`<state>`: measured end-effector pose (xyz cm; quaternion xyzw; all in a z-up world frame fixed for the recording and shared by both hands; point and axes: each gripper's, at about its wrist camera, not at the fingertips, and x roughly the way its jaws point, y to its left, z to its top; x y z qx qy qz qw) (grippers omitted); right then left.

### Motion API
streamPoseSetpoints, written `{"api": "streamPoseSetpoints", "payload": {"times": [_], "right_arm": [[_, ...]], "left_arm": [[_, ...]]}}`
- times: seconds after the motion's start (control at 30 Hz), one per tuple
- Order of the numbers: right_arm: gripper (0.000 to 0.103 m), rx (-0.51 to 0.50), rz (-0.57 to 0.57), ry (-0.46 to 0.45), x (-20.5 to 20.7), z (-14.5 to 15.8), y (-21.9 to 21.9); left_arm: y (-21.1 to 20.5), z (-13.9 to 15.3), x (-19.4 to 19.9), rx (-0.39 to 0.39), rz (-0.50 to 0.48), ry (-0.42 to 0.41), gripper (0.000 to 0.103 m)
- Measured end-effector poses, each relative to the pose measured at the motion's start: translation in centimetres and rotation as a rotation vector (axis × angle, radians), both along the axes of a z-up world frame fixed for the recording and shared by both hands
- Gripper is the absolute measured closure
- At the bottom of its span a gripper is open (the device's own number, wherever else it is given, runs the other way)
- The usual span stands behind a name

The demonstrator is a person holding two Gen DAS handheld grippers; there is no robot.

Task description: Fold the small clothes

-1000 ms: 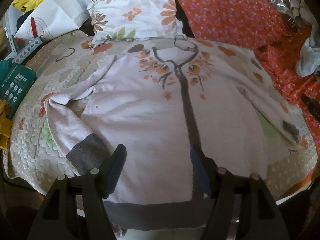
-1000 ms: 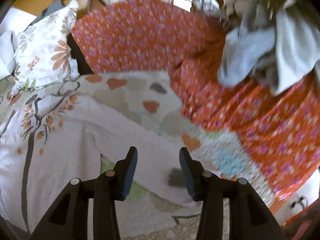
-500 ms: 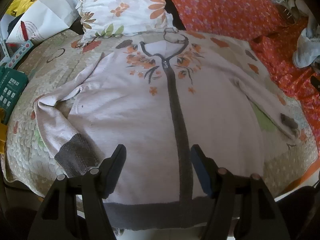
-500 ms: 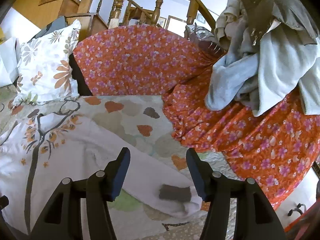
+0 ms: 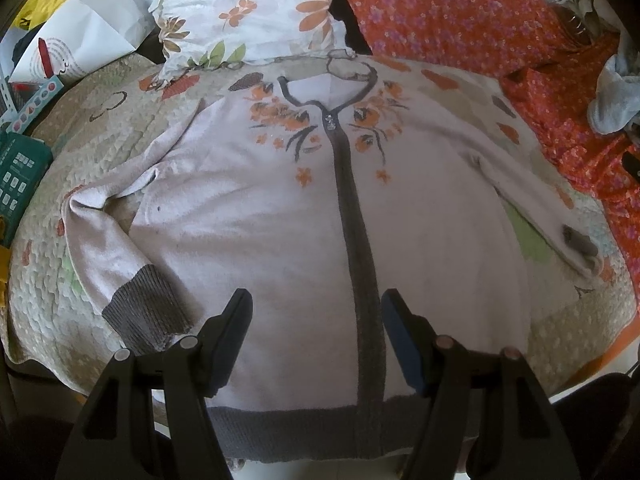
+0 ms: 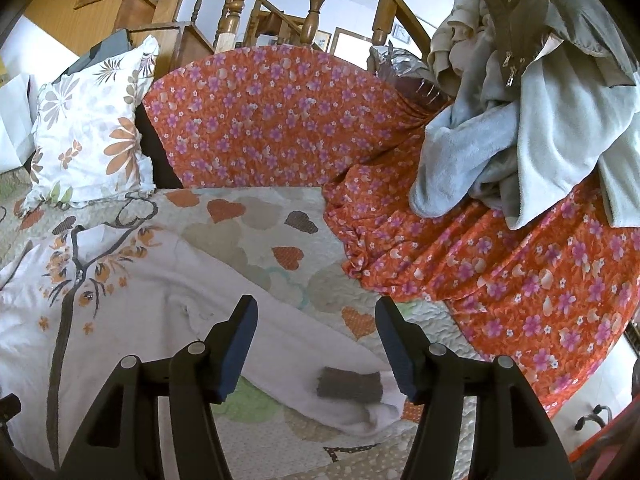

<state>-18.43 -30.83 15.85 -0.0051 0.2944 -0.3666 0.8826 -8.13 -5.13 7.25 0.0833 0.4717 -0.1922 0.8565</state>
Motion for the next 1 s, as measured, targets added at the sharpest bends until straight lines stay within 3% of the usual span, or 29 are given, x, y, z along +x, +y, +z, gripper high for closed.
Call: {"api": "streamPoseSetpoints", "payload": {"times": [1.0], "right_arm": [[0.034,0.017,-0.005,0.08,1.4,-2.0,-0.6]], "left_arm": [[0.4,-1.4,0.4,0.0,0.003,0.04,0.037]]}}
